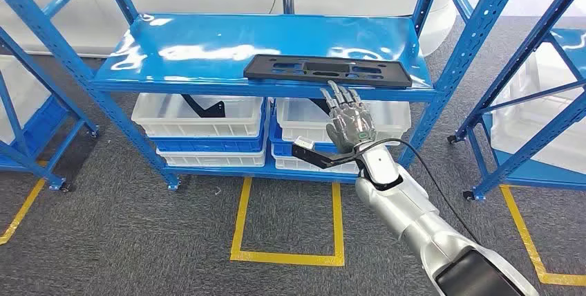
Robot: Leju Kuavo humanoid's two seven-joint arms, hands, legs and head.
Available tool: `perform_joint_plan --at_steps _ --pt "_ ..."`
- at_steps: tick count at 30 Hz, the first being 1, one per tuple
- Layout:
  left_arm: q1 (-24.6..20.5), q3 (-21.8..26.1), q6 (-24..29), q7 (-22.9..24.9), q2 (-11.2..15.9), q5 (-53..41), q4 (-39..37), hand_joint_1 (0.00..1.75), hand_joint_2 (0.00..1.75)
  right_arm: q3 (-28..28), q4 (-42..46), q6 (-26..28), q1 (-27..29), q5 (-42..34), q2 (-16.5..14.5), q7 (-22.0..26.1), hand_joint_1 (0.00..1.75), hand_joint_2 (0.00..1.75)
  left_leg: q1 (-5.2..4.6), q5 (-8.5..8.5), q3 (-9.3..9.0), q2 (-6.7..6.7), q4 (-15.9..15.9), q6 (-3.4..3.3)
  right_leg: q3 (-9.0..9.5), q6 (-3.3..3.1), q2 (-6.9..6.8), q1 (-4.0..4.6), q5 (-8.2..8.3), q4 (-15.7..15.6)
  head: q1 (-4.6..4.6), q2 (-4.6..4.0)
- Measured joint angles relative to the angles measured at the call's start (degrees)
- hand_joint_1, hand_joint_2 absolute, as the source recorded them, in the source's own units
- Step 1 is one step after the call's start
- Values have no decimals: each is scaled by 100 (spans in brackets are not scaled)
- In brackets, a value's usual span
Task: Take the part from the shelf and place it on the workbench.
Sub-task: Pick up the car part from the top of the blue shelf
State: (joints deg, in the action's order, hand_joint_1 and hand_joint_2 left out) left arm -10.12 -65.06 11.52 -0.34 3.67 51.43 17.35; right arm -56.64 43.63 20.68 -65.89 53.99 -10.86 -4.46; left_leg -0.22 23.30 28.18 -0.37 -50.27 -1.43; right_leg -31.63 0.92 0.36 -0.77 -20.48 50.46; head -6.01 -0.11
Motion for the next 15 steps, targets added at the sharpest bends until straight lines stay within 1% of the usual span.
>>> perform_joint_plan --at_steps 1,2,3,4,5,6,7,8,10,11,12,13,15 --pt "-1 0 0 0 -1 0 0 0 0 0 0 1 -11 0 -4 1 0 175 3 74 72 5 -142 13 11 -19 -1 -3 -9 -3 -1 0" --pt "-3 0 -2 -1 -2 0 0 0 0 1 0 1 -16 0 -10 1 0 175 8 174 194 7 -372 25 20 -34 -4 3 -17 -4 -2 0" --pt "-5 -1 -3 -1 -3 0 0 0 0 1 1 -1 -22 0 -24 2 0 175 20 344 414 15 -783 48 40 -61 -7 9 -34 -9 -2 0" --pt "-4 -1 -5 -1 -6 0 0 0 0 0 0 -1 -22 0 -33 3 0 175 26 523 689 13 -1274 65 55 -78 -10 26 -56 -8 -2 0" --pt "0 -1 -7 -1 -8 0 0 0 0 -1 0 -3 -12 0 -41 4 0 175 29 646 954 12 -1715 72 76 -85 -13 46 -78 -8 -1 0" --pt "7 -1 -7 -1 -9 0 0 0 0 -1 0 -4 1 0 -44 4 0 175 25 662 1132 12 -1959 68 105 -87 -12 62 -106 -7 -1 0" --pt "15 -1 -7 -1 -8 0 0 0 0 -1 0 -5 11 0 -42 4 0 175 13 560 1193 12 -1964 49 147 -84 -10 77 -138 -7 -1 1" --pt "20 -1 -7 -1 -8 0 0 0 0 -1 0 -7 15 0 -41 4 0 175 -6 346 1122 11 -1706 14 200 -81 -9 86 -174 -8 0 1" --pt "21 -1 -7 -1 -6 0 -1 0 0 -1 0 -8 3 2 -45 2 0 175 -60 -179 739 10 -751 -87 311 -61 -10 97 -254 -9 0 1" --pt "16 0 -7 -1 -6 -1 -1 0 0 -1 0 -8 -7 3 -49 0 0 175 -89 -348 558 12 -345 -139 349 -41 -7 100 -292 -12 0 1" --pt "13 1 -7 -1 -6 -3 -2 0 0 -1 0 -7 -15 6 -51 -1 0 175 -112 -424 444 13 -91 -180 375 -16 -4 101 -325 -21 0 1" --pt "10 1 -7 -1 -6 -7 -2 0 0 -1 0 -5 -19 8 -50 -3 0 175 -128 -425 393 13 14 -215 390 11 0 104 -340 -6 0 1" --pt "11 1 -7 0 -10 -14 -2 0 0 0 0 -2 -18 11 -50 -5 0 175 -113 -395 340 12 38 -268 406 60 2 102 -371 45 -1 1"
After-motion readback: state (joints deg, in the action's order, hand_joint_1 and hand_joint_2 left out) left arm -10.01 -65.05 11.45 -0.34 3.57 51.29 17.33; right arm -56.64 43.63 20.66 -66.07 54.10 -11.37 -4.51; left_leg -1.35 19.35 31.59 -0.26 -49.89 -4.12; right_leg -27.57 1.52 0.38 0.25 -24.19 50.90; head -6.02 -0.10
